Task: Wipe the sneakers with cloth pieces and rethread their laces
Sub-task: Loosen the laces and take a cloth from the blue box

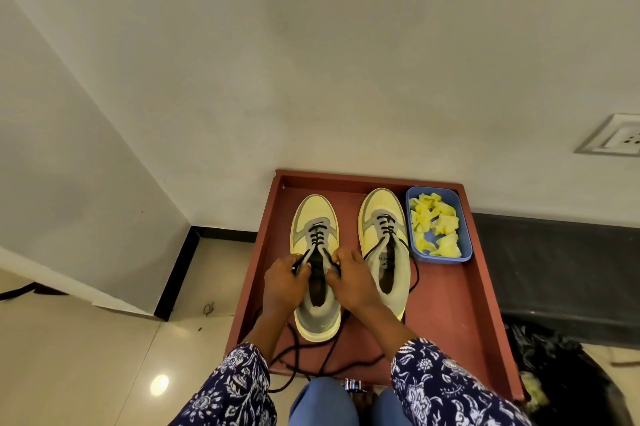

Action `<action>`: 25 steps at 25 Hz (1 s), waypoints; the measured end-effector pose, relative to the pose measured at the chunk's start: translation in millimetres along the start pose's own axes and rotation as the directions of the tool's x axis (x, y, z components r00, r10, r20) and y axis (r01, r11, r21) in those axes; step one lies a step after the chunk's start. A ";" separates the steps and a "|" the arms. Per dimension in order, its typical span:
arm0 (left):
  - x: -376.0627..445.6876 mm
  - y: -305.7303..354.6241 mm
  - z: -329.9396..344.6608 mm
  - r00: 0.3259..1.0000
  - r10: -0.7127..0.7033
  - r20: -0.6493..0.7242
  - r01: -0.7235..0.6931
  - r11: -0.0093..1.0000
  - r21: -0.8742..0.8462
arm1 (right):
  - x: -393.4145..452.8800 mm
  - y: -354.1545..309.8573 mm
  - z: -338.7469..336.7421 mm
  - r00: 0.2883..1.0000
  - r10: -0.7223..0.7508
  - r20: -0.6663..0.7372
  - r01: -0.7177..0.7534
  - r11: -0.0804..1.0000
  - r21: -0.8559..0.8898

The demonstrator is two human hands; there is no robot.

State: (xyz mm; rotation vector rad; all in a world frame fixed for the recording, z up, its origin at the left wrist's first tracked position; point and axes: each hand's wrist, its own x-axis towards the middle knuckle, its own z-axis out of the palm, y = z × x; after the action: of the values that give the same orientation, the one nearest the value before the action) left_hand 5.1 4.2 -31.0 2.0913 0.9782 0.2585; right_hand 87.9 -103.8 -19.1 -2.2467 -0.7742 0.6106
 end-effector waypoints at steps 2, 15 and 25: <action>-4.1 1.4 -0.7 1.000 -0.002 0.004 0.002 1.000 0.002 | -3.5 -1.0 0.6 1.000 0.015 0.006 -0.015 1.000 -0.004; -16.6 6.2 0.7 0.996 -0.079 -0.036 0.078 0.997 -0.027 | -6.0 -9.7 -1.4 0.998 0.056 0.023 -0.056 0.998 -0.012; 8.7 75.8 15.9 0.979 0.183 -0.085 -0.183 0.983 0.011 | 12.2 0.3 -54.0 0.984 0.012 -0.180 0.001 0.998 0.069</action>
State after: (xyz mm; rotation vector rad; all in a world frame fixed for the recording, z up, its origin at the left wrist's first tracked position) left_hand 60.7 -27.9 13.0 2.1912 0.8363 0.4439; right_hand 129.3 -119.7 14.0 -2.2054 -0.6469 0.4224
